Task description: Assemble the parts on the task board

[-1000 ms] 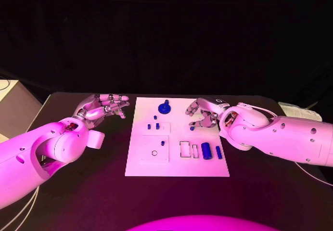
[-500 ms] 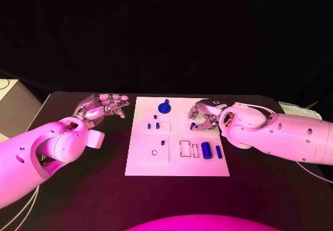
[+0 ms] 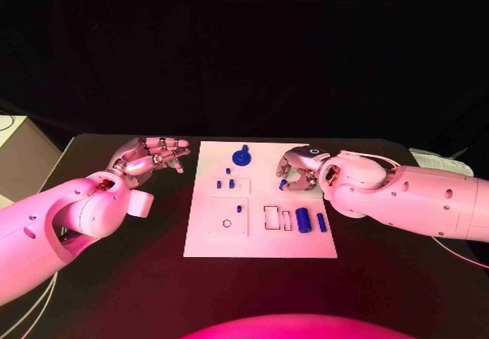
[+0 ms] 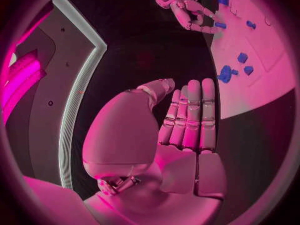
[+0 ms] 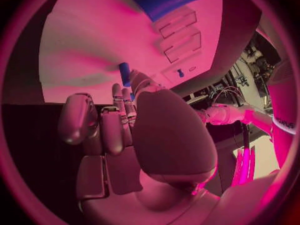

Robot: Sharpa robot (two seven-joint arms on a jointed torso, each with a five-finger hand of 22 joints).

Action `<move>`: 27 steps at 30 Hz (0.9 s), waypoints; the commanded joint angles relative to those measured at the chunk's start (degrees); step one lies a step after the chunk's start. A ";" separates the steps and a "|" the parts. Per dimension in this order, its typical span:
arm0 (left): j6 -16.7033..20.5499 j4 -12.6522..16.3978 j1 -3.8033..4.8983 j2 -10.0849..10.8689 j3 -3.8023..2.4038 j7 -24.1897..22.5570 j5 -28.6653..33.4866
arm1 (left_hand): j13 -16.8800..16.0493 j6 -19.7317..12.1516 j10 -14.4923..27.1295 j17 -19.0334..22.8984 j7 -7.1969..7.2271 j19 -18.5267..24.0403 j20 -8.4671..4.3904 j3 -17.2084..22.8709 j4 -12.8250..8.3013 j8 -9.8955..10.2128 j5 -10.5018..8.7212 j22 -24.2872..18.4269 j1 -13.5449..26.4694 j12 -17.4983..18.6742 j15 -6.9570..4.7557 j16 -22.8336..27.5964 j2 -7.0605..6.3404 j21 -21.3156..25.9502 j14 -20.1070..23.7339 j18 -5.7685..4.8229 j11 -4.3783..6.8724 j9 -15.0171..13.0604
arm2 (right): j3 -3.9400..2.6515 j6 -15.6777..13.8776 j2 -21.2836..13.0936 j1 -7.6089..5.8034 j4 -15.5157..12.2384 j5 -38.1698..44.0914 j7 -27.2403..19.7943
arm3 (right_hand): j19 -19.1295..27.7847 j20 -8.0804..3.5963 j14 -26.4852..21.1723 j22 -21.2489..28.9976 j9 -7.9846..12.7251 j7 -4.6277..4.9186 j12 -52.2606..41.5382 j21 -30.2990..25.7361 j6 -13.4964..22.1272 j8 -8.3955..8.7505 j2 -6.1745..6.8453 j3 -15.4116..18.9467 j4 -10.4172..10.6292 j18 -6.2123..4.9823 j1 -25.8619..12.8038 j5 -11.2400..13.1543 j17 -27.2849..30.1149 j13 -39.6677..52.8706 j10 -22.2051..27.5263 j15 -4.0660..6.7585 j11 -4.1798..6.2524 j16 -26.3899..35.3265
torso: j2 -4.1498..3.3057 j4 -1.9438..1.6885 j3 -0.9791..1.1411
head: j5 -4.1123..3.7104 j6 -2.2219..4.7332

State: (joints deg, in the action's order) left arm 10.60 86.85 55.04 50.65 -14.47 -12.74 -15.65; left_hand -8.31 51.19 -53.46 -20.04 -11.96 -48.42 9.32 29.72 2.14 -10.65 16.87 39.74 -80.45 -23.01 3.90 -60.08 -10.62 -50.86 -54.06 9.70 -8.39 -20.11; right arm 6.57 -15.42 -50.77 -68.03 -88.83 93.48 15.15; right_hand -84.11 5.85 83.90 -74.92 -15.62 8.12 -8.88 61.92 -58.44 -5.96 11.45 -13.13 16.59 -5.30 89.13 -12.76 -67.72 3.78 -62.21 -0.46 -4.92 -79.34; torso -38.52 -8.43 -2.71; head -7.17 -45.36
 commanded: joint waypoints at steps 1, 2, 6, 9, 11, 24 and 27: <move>-0.64 0.10 -0.01 -0.08 -0.05 -0.24 0.18 | 0.05 -0.36 0.57 0.05 -0.09 -0.46 0.00 -0.22 -0.01 -0.14 0.24 -0.05 -0.38 -0.19 0.17 0.37 0.02 0.30 -0.03 0.86 0.01 0.06 | 0.03 1.45 0.09 0.08 0.05 1.16 0.37 | -1.18 -0.50 1.78 -1.89 0.10 -0.07 -0.06 0.28 -0.82 -0.37 -0.38 -1.07 0.01 0.46 -0.57 -0.33 -0.10 0.05 -1.13 0.53 0.07 -0.33 | 0.01 0.02 0.01 | 0.04 -0.11; -0.64 0.10 -0.02 -0.07 -0.05 -0.23 0.18 | 0.05 -0.36 0.57 0.05 -0.09 -0.46 0.00 -0.22 -0.01 -0.14 0.24 -0.05 -0.38 -0.19 0.17 0.37 0.02 0.30 -0.03 0.86 0.01 0.06 | 0.03 1.51 0.10 0.10 0.05 1.16 0.35 | -1.24 -0.56 1.81 -2.03 0.10 -0.10 -0.04 0.53 -1.36 -0.58 -0.31 -1.81 0.00 0.51 -0.79 -0.35 -0.20 0.10 -1.98 0.63 0.14 -0.40 | 0.01 0.04 0.02 | 0.05 -0.16; -0.61 0.10 -0.02 -0.08 -0.05 -0.21 0.18 | 0.05 -0.36 0.57 0.05 -0.09 -0.46 0.00 -0.22 -0.01 -0.14 0.24 -0.05 -0.38 -0.19 0.17 0.37 0.02 0.30 -0.03 0.86 0.01 0.06 | 0.04 1.76 0.14 0.13 0.02 1.17 0.29 | -1.33 -0.72 1.82 -2.29 0.07 -0.19 0.52 0.93 -2.57 -1.08 -0.02 -3.77 -0.05 0.58 -1.19 -0.41 -0.21 0.06 -3.22 0.72 0.31 -0.45 | 0.03 0.08 0.02 | 0.11 -0.17; -0.61 0.11 -0.02 -0.08 -0.05 -0.20 0.18 | 0.05 -0.36 0.57 0.05 -0.09 -0.46 0.00 -0.22 -0.01 -0.14 0.24 -0.05 -0.38 -0.19 0.17 0.37 0.02 0.30 -0.03 0.86 0.01 0.06 | 0.04 1.90 0.17 0.16 -0.04 1.17 0.26 | -1.36 -0.79 1.84 -2.40 0.04 -0.30 0.79 1.07 -3.03 -1.28 0.13 -4.73 -0.09 0.60 -1.32 -0.40 -0.28 0.06 -3.81 0.80 0.41 -0.50 | 0.03 0.07 0.01 | 0.05 -0.25; -0.59 0.11 -0.02 -0.08 -0.05 -0.20 0.18 | 0.06 -0.37 0.58 0.05 -0.09 -0.50 0.00 -0.20 0.05 -0.20 0.25 -0.08 -0.37 -0.25 0.17 0.38 0.11 0.34 -0.04 0.86 0.00 0.06 | 0.05 2.06 0.22 0.21 -0.07 1.17 0.24 | -1.43 -0.91 1.87 -2.62 -0.04 -0.43 1.11 1.45 -3.59 -1.54 0.40 -5.96 -0.14 0.66 -1.55 -0.33 -0.40 0.08 -4.67 0.92 0.58 -0.59 | 0.02 0.07 0.01 | 0.03 -0.27; -0.49 0.11 -0.03 -0.05 -0.05 -0.11 0.18 | 0.06 -0.37 0.58 0.05 -0.09 -0.50 0.00 -0.20 0.05 -0.20 0.25 -0.08 -0.37 -0.25 0.17 0.38 0.11 0.34 -0.04 0.86 0.00 0.06 | 0.08 0.92 0.48 0.57 0.08 1.73 1.00 | -1.60 -1.24 1.93 -3.19 -0.47 -0.66 2.23 2.28 -4.69 -2.28 0.12 -10.03 -0.65 0.81 -1.23 0.35 -0.58 0.08 -6.56 1.24 0.87 -0.77 | 0.04 0.09 -0.02 | -0.05 -0.34; -0.45 0.11 -0.03 -0.06 -0.05 -0.08 0.18 | 0.07 -0.38 0.59 0.06 -0.10 -0.53 0.00 -0.18 0.10 -0.26 0.25 -0.10 -0.40 -0.30 0.17 0.38 0.19 0.36 -0.06 0.86 0.01 0.06 | 0.08 -0.32 0.48 0.65 -0.06 1.91 1.33 | -1.69 -1.40 1.91 -3.54 -0.80 -0.72 2.74 2.82 -5.09 -2.69 -0.24 -13.39 -1.27 0.90 -0.50 4.24 -0.47 0.12 -7.48 1.36 1.06 -0.74 | 0.09 0.08 -0.03 | -0.07 -0.35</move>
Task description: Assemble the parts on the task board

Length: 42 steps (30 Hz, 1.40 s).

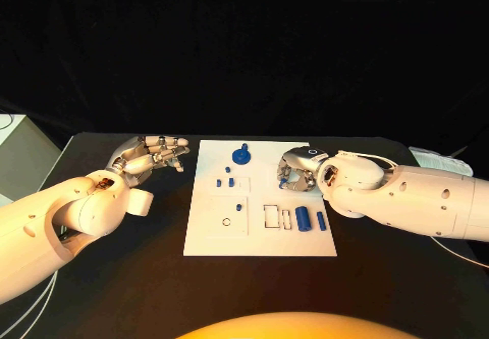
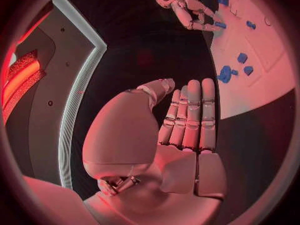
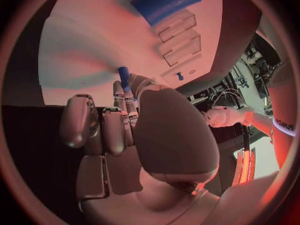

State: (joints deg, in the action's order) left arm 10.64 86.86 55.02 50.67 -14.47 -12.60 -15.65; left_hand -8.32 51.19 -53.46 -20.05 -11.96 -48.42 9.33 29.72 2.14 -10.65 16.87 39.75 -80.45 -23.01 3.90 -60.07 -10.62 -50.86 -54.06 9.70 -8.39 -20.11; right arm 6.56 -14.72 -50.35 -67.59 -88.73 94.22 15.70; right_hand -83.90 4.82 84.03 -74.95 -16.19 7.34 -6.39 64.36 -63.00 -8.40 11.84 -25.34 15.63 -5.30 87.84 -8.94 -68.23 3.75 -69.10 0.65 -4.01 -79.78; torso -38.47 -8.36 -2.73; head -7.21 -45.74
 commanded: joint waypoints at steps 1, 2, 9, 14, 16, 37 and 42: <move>-0.47 0.10 -0.01 -0.09 -0.05 -0.21 0.18 | 0.08 -0.38 0.59 0.07 -0.10 -0.53 0.00 -0.18 0.10 -0.26 0.25 -0.11 -0.40 -0.30 0.17 0.38 0.19 0.37 -0.05 0.86 0.01 0.06 | 0.09 -1.53 0.03 0.24 -0.27 1.20 0.91 | -1.93 -0.41 1.77 -3.58 -0.34 0.04 0.32 0.50 -0.70 -0.41 -0.55 -1.74 -0.51 0.92 0.79 0.31 0.11 0.18 -0.84 0.28 0.19 -0.27 | 0.05 0.00 -0.02 | -0.04 0.03; -0.46 0.10 -0.01 -0.09 -0.05 -0.21 0.18 | 0.08 -0.38 0.59 0.07 -0.10 -0.53 0.00 -0.18 0.10 -0.26 0.25 -0.11 -0.40 -0.30 0.17 0.38 0.19 0.37 -0.05 0.86 0.01 0.06 | 0.09 -2.08 -0.03 0.26 -0.41 1.23 1.02 | -1.94 -0.42 1.79 -3.65 -0.42 0.04 0.41 0.59 -0.75 -0.49 -0.46 -2.16 -0.64 0.94 0.70 0.23 0.04 0.19 -0.99 0.30 0.20 -0.31 | 0.05 0.01 -0.02 | -0.06 0.03; -0.39 -0.04 -0.03 -0.19 -0.05 -0.19 0.18 | 0.08 -0.38 0.59 0.07 -0.10 -0.53 0.00 -0.18 0.10 -0.26 0.25 -0.11 -0.40 -0.30 0.17 0.38 0.19 0.37 -0.05 0.86 0.01 0.06 | -0.03 -4.69 -1.18 0.13 -2.54 1.12 1.66 | -2.05 -0.49 1.77 -4.04 -0.95 0.18 1.05 1.17 -0.92 -0.99 0.27 -4.57 -1.89 1.04 0.08 -0.81 0.19 0.23 -1.77 0.36 0.22 -0.29 | 0.15 0.05 -0.02 | -0.07 0.18; -0.33 -0.23 -0.05 -0.31 -0.05 -0.17 0.21 | 0.09 -0.38 0.59 0.07 -0.09 -0.56 -0.02 -0.14 0.09 -0.30 0.27 -0.12 -0.47 -0.34 0.16 0.38 0.26 0.38 -0.06 0.87 0.02 0.06 | -0.68 -6.02 -2.55 -0.92 -5.97 0.61 2.00 | -2.08 -0.49 1.77 -4.13 -1.07 0.19 1.16 1.30 -0.98 -1.11 0.42 -4.95 -2.14 1.06 -0.13 -0.99 0.20 0.25 -1.94 0.39 0.23 -0.29 | 0.07 0.01 0.04 | 0.11 0.30; -0.28 -0.30 -0.07 -0.38 -0.04 -0.14 0.25 | 0.09 -0.38 0.59 0.07 -0.09 -0.56 -0.02 -0.14 0.09 -0.30 0.27 -0.12 -0.47 -0.34 0.16 0.38 0.26 0.38 -0.06 0.87 0.02 0.06 | -1.07 -6.96 -3.19 -1.81 -8.07 0.68 2.12 | -2.11 -0.50 1.78 -4.24 -1.16 0.20 1.25 1.50 -0.99 -1.18 0.57 -5.24 -2.37 1.09 -0.25 -1.09 0.15 0.26 -2.06 0.40 0.24 -0.33 | 0.07 -0.01 0.02 | 0.08 0.31; -0.39 -0.25 -0.13 -0.77 -0.04 -0.07 0.49 | 0.10 -0.39 0.59 0.08 -0.09 -0.58 -0.02 -0.12 0.10 -0.34 0.27 -0.13 -0.51 -0.38 0.15 0.38 0.29 0.38 -0.07 0.87 0.02 0.06 | -0.09 -7.75 4.01 0.80 -13.30 4.05 0.48 | -2.12 -0.47 1.77 -4.43 -1.52 0.44 1.95 1.65 -0.64 -1.33 1.19 -6.71 -3.48 1.13 -1.10 -1.97 0.22 0.23 -2.21 0.31 0.08 -0.35 | 0.03 -0.14 -0.09 | 1.74 0.04; -0.44 -0.18 -0.14 -0.77 -0.04 -0.05 0.50 | 0.10 -0.39 0.59 0.08 -0.09 -0.58 -0.02 -0.12 0.10 -0.34 0.27 -0.13 -0.51 -0.38 0.15 0.38 0.29 0.38 -0.07 0.87 0.02 0.06 | 0.21 -7.46 5.81 1.93 -12.97 4.41 0.08 | -2.11 -0.47 1.76 -4.43 -1.53 0.47 2.00 1.63 -0.59 -1.31 1.22 -6.78 -3.54 1.12 -1.15 -1.98 0.26 0.23 -2.19 0.30 0.06 -0.33 | -0.04 -0.13 -0.05 | 2.24 -0.13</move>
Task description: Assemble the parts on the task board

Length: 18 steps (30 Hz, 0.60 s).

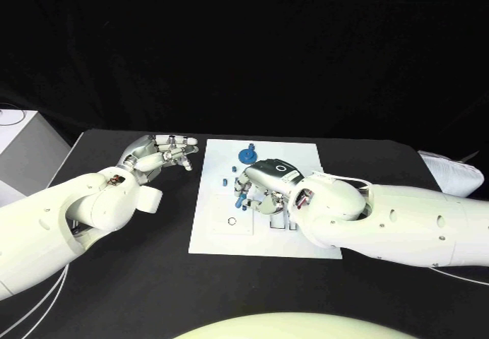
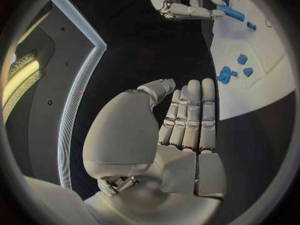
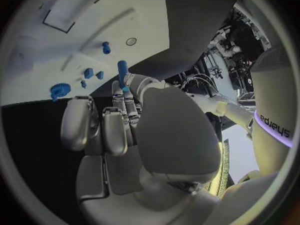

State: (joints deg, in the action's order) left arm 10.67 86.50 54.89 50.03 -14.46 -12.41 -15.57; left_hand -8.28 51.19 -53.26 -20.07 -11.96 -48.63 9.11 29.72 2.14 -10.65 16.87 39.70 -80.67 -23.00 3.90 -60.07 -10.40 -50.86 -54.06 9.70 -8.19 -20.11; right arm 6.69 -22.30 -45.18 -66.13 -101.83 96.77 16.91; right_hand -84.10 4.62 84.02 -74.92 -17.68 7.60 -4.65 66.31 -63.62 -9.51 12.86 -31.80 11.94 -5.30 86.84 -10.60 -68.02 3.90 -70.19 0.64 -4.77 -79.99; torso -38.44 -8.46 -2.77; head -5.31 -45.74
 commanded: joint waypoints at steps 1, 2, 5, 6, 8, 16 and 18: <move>-0.47 0.19 -0.01 -0.12 -0.04 -0.25 0.42 | 0.07 -0.40 0.39 0.10 -0.08 -0.41 0.17 -0.12 0.08 -0.41 0.26 -0.09 -0.36 -0.46 0.14 0.38 0.08 0.40 -0.08 0.87 -0.17 0.05 | 0.14 0.23 0.92 0.67 0.20 1.91 -1.20 | -1.90 -0.26 1.76 -4.45 -0.06 0.23 0.30 -0.36 0.07 -0.20 0.23 -0.39 0.09 1.12 -0.20 -0.33 0.05 0.08 -1.07 0.29 0.80 -0.12 | -0.09 -0.03 0.00 | 0.39 -0.17; -0.48 0.21 -0.01 -0.12 -0.04 -0.25 0.42 | 0.07 -0.40 0.39 0.10 -0.08 -0.41 0.17 -0.12 0.08 -0.41 0.26 -0.09 -0.36 -0.46 0.14 0.38 0.08 0.40 -0.08 0.87 -0.17 0.05 | 0.21 0.33 1.14 0.86 0.27 1.93 -1.26 | -1.90 -0.26 1.76 -4.45 -0.06 0.23 0.30 -0.36 0.07 -0.20 0.23 -0.39 0.09 1.12 -0.20 -0.33 0.05 0.08 -1.07 0.29 0.80 -0.12 | -0.09 -0.04 0.00 | 0.42 -0.21; -0.49 0.26 -0.01 -0.07 -0.04 -0.21 0.42 | 0.07 -0.40 0.39 0.10 -0.08 -0.41 0.17 -0.12 0.08 -0.41 0.26 -0.09 -0.36 -0.46 0.14 0.38 0.08 0.40 -0.08 0.87 -0.17 0.05 | 0.41 0.68 1.60 1.33 0.69 1.98 -1.37 | -1.88 -0.25 1.76 -4.42 -0.08 0.26 0.36 -0.43 0.12 -0.19 0.28 -0.46 0.02 1.11 -0.27 -0.34 0.05 0.07 -1.04 0.27 0.78 -0.12 | -0.07 0.03 0.02 | 0.57 -0.45; -0.49 0.29 -0.01 -0.03 -0.04 -0.20 0.42 | 0.07 -0.40 0.39 0.10 -0.08 -0.41 0.17 -0.12 0.08 -0.41 0.26 -0.09 -0.36 -0.46 0.14 0.38 0.08 0.40 -0.08 0.87 -0.17 0.05 | 0.48 0.75 1.78 1.44 0.93 1.99 -1.38 | -1.88 -0.25 1.76 -4.42 -0.08 0.26 0.36 -0.43 0.12 -0.19 0.28 -0.46 0.02 1.11 -0.27 -0.34 0.05 0.07 -1.04 0.27 0.78 -0.12 | -0.10 0.08 0.03 | 0.62 -0.53; -0.49 0.33 -0.01 0.02 -0.04 -0.19 0.42 | 0.07 -0.40 0.39 0.10 -0.08 -0.41 0.17 -0.12 0.08 -0.41 0.26 -0.09 -0.36 -0.46 0.14 0.38 0.08 0.40 -0.08 0.87 -0.17 0.05 | 0.62 0.85 2.15 1.67 1.43 2.08 -1.27 | -1.88 -0.24 1.76 -4.44 -0.09 0.27 0.38 -0.41 0.15 -0.18 0.32 -0.49 -0.03 1.11 -0.31 -0.34 0.07 0.07 -1.03 0.26 0.77 -0.11 | -0.15 0.20 0.07 | 0.73 -0.55; -0.55 0.36 -0.01 0.02 -0.04 -0.15 0.43 | 0.07 -0.40 0.39 0.10 -0.08 -0.41 0.17 -0.12 0.08 -0.41 0.26 -0.09 -0.36 -0.46 0.14 0.38 0.08 0.40 -0.08 0.87 -0.17 0.05 | 0.94 0.98 3.29 2.40 2.58 2.41 -0.78 | -1.87 -0.23 1.74 -4.41 -0.10 0.29 0.44 -0.49 0.21 -0.17 0.40 -0.56 -0.12 1.10 -0.38 -0.33 0.16 0.07 -1.00 0.24 0.74 -0.07 | -0.06 0.01 0.07 | 0.67 -0.80; -0.56 0.38 -0.01 0.05 -0.04 -0.14 0.43 | 0.07 -0.40 0.39 0.10 -0.08 -0.41 0.17 -0.12 0.08 -0.41 0.26 -0.09 -0.36 -0.46 0.14 0.38 0.08 0.40 -0.08 0.87 -0.17 0.05 | 0.99 1.20 3.50 2.57 2.80 2.53 -0.68 | -1.86 -0.23 1.74 -4.41 -0.11 0.30 0.44 -0.50 0.21 -0.17 0.40 -0.57 -0.13 1.10 -0.38 -0.34 0.16 0.07 -1.00 0.24 0.74 -0.07 | -0.06 0.01 0.03 | 0.75 -0.90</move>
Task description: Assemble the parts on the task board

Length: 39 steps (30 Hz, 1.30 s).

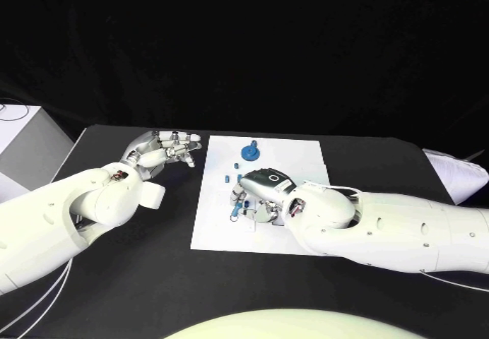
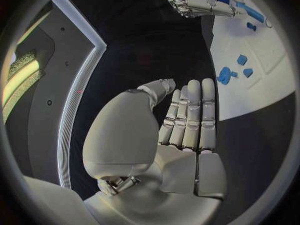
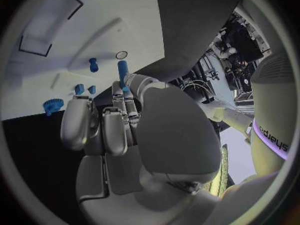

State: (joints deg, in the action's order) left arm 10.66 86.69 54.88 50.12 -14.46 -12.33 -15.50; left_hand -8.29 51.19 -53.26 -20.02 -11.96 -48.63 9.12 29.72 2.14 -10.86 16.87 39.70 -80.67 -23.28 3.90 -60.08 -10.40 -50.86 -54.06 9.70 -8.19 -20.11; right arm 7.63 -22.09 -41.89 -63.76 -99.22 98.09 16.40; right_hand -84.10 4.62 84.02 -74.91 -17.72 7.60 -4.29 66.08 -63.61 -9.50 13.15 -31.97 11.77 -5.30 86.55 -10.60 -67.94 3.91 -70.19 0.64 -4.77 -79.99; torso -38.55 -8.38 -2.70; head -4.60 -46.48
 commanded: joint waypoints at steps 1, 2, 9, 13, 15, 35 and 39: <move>-0.55 0.20 0.00 -0.03 -0.04 -0.22 0.36 | 0.07 -0.40 0.39 0.06 -0.08 -0.41 0.17 -0.12 0.08 -0.20 0.26 -0.09 -0.36 -0.18 0.14 0.39 0.08 0.40 -0.08 0.88 -0.17 0.06 | 0.06 1.08 0.30 0.26 0.29 1.26 -0.14 | -1.85 -0.23 1.73 -4.39 -0.07 0.31 0.12 -0.36 0.23 -0.18 0.16 -0.44 -0.03 1.08 -0.13 -0.35 0.11 0.06 -0.99 0.23 0.73 -0.07 | 0.04 -0.05 -0.06 | 0.06 -0.19; -0.55 0.21 0.00 -0.01 -0.04 -0.21 0.36 | 0.07 -0.40 0.39 0.06 -0.08 -0.41 0.17 -0.12 0.08 -0.20 0.26 -0.09 -0.36 -0.18 0.14 0.39 0.08 0.40 -0.08 0.88 -0.17 0.06 | 0.09 1.17 0.41 0.34 0.42 1.31 -0.10 | -1.85 -0.23 1.73 -4.39 -0.07 0.31 0.12 -0.36 0.23 -0.18 0.16 -0.44 -0.03 1.08 -0.13 -0.35 0.11 0.06 -0.99 0.23 0.73 -0.07 | 0.03 -0.06 -0.06 | 0.06 -0.20; -0.56 0.22 0.00 0.05 -0.04 -0.19 0.36 | 0.07 -0.40 0.39 0.06 -0.08 -0.41 0.17 -0.12 0.08 -0.20 0.26 -0.09 -0.36 -0.18 0.14 0.39 0.08 0.40 -0.08 0.88 -0.17 0.06 | 0.19 1.38 0.93 0.91 0.88 1.85 0.19 | -1.83 -0.22 1.72 -4.36 -0.08 0.32 0.15 -0.43 0.26 -0.18 0.20 -0.50 -0.09 1.07 -0.18 -0.34 0.15 0.06 -0.97 0.22 0.71 -0.05 | 0.03 -0.04 0.00 | 0.23 -0.37; -0.55 0.26 0.00 0.08 -0.04 -0.18 0.36 | 0.07 -0.40 0.39 0.06 -0.08 -0.41 0.17 -0.12 0.08 -0.20 0.26 -0.09 -0.36 -0.18 0.14 0.39 0.08 0.40 -0.08 0.88 -0.17 0.06 | 0.20 1.63 1.08 1.03 1.07 1.97 0.36 | -1.83 -0.22 1.72 -4.36 -0.08 0.32 0.15 -0.43 0.26 -0.18 0.20 -0.50 -0.09 1.07 -0.18 -0.34 0.15 0.06 -0.97 0.22 0.71 -0.05 | 0.02 -0.01 -0.04 | 0.25 -0.46; -0.56 0.27 0.00 0.09 -0.04 -0.17 0.36 | 0.07 -0.40 0.39 0.06 -0.08 -0.41 0.17 -0.12 0.08 -0.20 0.26 -0.09 -0.36 -0.18 0.14 0.39 0.08 0.40 -0.08 0.88 -0.17 0.06 | 0.20 1.81 1.15 1.06 1.18 2.02 0.43 | -1.83 -0.22 1.72 -4.36 -0.08 0.32 0.15 -0.43 0.26 -0.18 0.20 -0.50 -0.09 1.07 -0.18 -0.34 0.15 0.06 -0.97 0.22 0.71 -0.05 | 0.02 -0.02 -0.05 | 0.24 -0.46; -0.60 0.39 0.00 0.19 -0.04 -0.05 0.36 | 0.10 -0.41 0.40 0.07 -0.07 -0.45 0.16 -0.15 0.12 -0.30 0.25 -0.11 -0.37 -0.28 0.13 0.40 0.06 0.42 -0.09 0.87 -0.17 0.05 | 0.29 2.89 2.70 2.07 2.93 4.85 2.67 | -1.83 -0.17 1.70 -4.45 -0.15 0.41 0.34 -0.30 0.50 -0.14 0.43 -0.83 -0.52 1.10 -0.43 -0.30 0.20 0.05 -0.84 0.15 0.63 -0.03 | 0.00 -0.03 -0.01 | 0.28 -0.74; -0.60 0.39 0.00 0.19 -0.04 -0.04 0.36 | 0.10 -0.41 0.40 0.07 -0.07 -0.45 0.16 -0.15 0.12 -0.30 0.25 -0.11 -0.37 -0.28 0.13 0.40 0.06 0.42 -0.09 0.87 -0.17 0.05 | 0.31 3.49 2.89 2.20 3.04 5.07 2.59 | -1.81 -0.15 1.70 -4.44 -0.16 0.45 0.38 -0.35 0.58 -0.12 0.51 -0.91 -0.62 1.09 -0.51 -0.29 0.18 0.05 -0.79 0.13 0.59 -0.04 | 0.08 0.03 -0.02 | 0.27 -0.80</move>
State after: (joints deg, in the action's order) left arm 10.65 86.90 54.87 50.36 -14.46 -12.14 -15.46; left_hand -8.25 51.19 -53.26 -20.04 -11.96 -48.84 9.33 29.72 2.14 -10.85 16.87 39.64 -80.67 -23.28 3.90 -60.08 -10.40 -50.64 -54.06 9.71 -8.19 -20.11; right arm 7.76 -20.71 -39.05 -61.85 -96.37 101.68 18.33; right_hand -84.10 4.63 84.02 -74.93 -17.79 7.95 -3.63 65.86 -63.22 -9.39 13.83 -32.52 11.21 -5.30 85.87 -10.76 -67.76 3.95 -70.40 0.64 -4.56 -79.99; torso -38.52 -8.39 -2.70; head -4.31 -47.22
